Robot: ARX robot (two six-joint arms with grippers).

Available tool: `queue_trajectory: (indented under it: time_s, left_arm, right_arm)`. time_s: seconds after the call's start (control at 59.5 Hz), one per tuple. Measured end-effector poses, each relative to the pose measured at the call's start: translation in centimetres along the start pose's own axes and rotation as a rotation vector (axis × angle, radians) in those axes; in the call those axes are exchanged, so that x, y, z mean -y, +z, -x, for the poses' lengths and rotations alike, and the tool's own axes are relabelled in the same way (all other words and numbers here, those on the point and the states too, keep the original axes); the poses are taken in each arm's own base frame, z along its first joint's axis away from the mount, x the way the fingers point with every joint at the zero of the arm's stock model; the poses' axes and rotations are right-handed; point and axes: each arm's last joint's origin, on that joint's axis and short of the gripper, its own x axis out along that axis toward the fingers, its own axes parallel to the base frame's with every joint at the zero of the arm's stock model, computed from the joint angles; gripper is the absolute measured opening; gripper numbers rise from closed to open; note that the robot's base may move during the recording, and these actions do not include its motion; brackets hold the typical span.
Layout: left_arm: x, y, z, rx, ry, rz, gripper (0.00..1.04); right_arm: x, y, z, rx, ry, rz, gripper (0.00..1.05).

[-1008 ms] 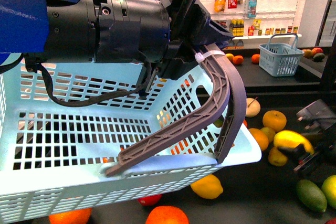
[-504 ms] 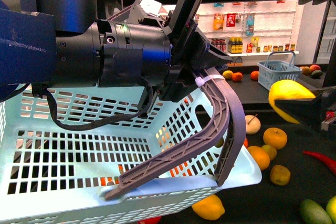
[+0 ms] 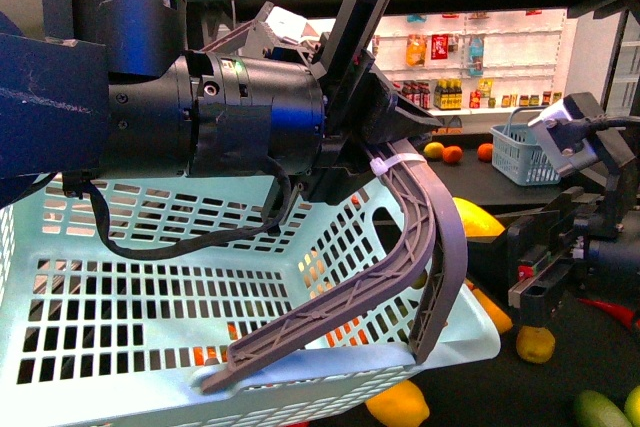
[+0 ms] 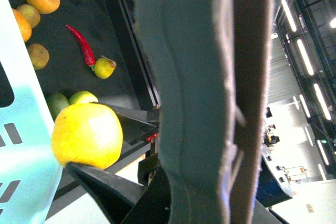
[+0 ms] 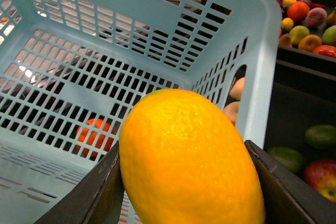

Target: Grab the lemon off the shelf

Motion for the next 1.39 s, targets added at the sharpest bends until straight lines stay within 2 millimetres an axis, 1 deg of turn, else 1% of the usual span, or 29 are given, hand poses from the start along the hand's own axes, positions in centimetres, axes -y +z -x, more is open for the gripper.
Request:
queue_trajectory:
  time_s: [0.218,0.319,0.437,0.47,0.521,0.571,0.605,0.689,0.722,0.823,0.873,0.924,0.974,1.025,1.075,1.092,1.109,1.159,1.193,1.226,1.31,1.394]
  left_arm:
    - [0.0,0.0,0.0,0.0,0.0,0.0,0.08]
    - [0.0,0.0,0.0,-0.001,-0.001,0.0,0.08]
    - [0.0,0.0,0.0,-0.001,-0.001,0.0,0.08]
    - [0.0,0.0,0.0,-0.001,-0.001,0.0,0.08]
    - [0.0,0.0,0.0,-0.001,-0.001,0.0,0.08]
    - [0.0,0.0,0.0,0.0,0.0,0.0,0.08]
    - [0.0,0.0,0.0,0.0,0.0,0.0,0.08]
    - [0.0,0.0,0.0,0.002,0.003,0.0,0.08]
    - [0.0,0.0,0.0,0.0,0.002,-0.001,0.08]
    - [0.0,0.0,0.0,0.002,0.003,-0.002,0.08]
    - [0.0,0.0,0.0,0.002,0.002,-0.001,0.08]
    - [0.0,0.0,0.0,0.001,0.002,-0.001,0.08]
    - [0.0,0.0,0.0,0.0,0.001,0.0,0.08]
    - [0.0,0.0,0.0,-0.001,0.0,0.0,0.08]
    - [0.0,0.0,0.0,-0.002,0.0,0.0,0.08]
    - [0.0,0.0,0.0,-0.002,0.0,0.0,0.08]
    - [0.0,0.0,0.0,-0.002,0.0,0.0,0.08]
    - [0.0,0.0,0.0,-0.001,0.0,0.0,0.08]
    - [0.0,0.0,0.0,-0.001,0.0,0.0,0.08]
    - [0.0,0.0,0.0,-0.001,0.0,0.0,0.08]
    - [0.0,0.0,0.0,-0.001,0.0,0.0,0.08]
    - [0.0,0.0,0.0,-0.001,0.0,0.0,0.08]
  right_arm:
    - [-1.2,-1.7,-1.3,-0.052,0.021,-0.025,0.59]
    - [-1.5,-2.1,-1.5,-0.063,0.024,-0.029,0.6]
    - [-1.9,-2.1,-1.8,-0.068,0.028,-0.036,0.81]
    - [-1.9,-2.1,-1.8,-0.068,0.027,-0.037,0.85]
    - [-1.7,-2.0,-1.7,-0.06,0.012,-0.044,0.94]
    - [-1.4,-1.9,-1.6,-0.05,-0.002,-0.05,1.01]
    - [-1.0,-1.7,-1.5,-0.041,-0.017,-0.052,1.04]
    - [0.4,-1.1,-1.1,-0.019,-0.073,-0.062,1.02]
    - [1.2,-0.8,-0.7,-0.008,-0.106,-0.06,1.02]
    - [4.4,0.0,0.6,0.013,-0.224,-0.054,1.02]
    - [6.2,-0.1,1.5,0.004,-0.295,-0.038,1.02]
    - [7.7,-0.4,2.2,-0.018,-0.337,-0.023,1.02]
    - [9.3,-1.6,3.0,-0.059,-0.38,-0.023,1.02]
    - [10.2,-3.0,3.6,-0.102,-0.406,-0.019,1.02]
    - [11.1,-5.6,4.1,-0.178,-0.419,-0.02,1.02]
    - [11.2,-6.1,4.2,-0.188,-0.42,-0.025,1.02]
    - [11.3,-7.0,4.2,-0.21,-0.417,-0.027,1.02]
    - [11.4,-8.6,4.3,-0.246,-0.407,-0.033,1.02]
    - [11.3,-10.1,4.2,-0.271,-0.389,-0.041,1.02]
    - [11.3,-11.0,4.1,-0.28,-0.377,-0.042,1.02]
    - [10.9,-12.7,3.7,-0.288,-0.346,-0.045,1.02]
    - [10.6,-14.4,2.7,-0.299,-0.313,-0.051,1.02]
